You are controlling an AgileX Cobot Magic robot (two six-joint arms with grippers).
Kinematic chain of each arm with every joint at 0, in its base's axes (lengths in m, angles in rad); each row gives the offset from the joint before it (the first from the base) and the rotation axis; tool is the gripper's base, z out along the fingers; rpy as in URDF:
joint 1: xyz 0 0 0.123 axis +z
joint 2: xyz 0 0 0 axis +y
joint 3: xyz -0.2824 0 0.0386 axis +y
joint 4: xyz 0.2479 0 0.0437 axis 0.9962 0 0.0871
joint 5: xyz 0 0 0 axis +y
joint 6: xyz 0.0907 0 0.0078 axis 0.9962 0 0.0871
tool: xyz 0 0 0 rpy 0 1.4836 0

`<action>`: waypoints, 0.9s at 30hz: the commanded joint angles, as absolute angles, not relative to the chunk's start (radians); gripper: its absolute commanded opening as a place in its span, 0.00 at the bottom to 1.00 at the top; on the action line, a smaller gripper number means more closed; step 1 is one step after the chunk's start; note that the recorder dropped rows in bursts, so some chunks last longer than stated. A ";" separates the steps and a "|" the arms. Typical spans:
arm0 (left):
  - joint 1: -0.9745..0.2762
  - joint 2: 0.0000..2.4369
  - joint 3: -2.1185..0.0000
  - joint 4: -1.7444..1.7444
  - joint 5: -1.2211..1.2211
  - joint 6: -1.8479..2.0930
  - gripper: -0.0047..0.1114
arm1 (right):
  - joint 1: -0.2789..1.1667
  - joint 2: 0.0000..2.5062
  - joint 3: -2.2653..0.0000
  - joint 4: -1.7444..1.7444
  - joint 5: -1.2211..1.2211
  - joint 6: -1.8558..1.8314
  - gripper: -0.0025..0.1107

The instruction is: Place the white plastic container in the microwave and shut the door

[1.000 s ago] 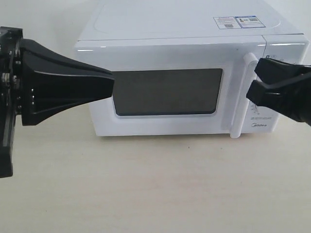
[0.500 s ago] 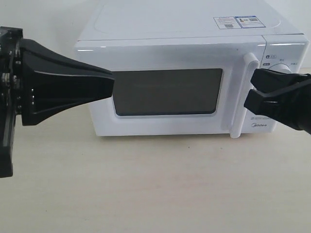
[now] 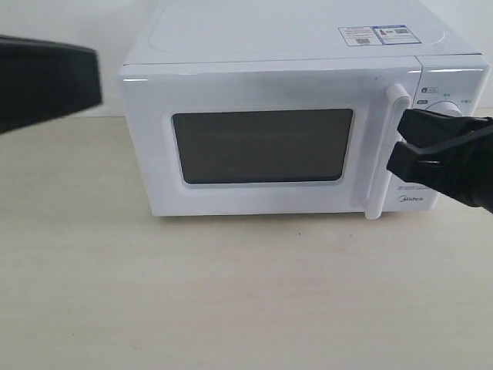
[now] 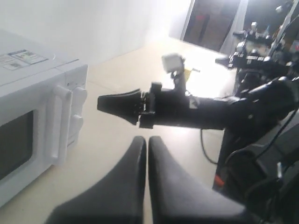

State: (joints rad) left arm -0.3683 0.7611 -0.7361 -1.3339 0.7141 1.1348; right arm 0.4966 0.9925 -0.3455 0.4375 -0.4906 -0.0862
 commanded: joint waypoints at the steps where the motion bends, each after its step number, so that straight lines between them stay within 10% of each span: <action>1: -0.371 0.623 -0.729 -1.351 0.727 1.021 0.07 | 0.488 0.988 -0.338 0.435 -0.488 -0.087 0.02; 27: -0.075 0.000 -0.488 -1.540 0.624 0.902 0.07 | 0.488 0.988 -0.338 0.435 -0.493 -0.087 0.02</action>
State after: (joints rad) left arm -0.0781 0.0060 -0.4941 -1.5183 0.6325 0.8944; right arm 0.4966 0.9919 -0.3455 0.4375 -0.4906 -0.0862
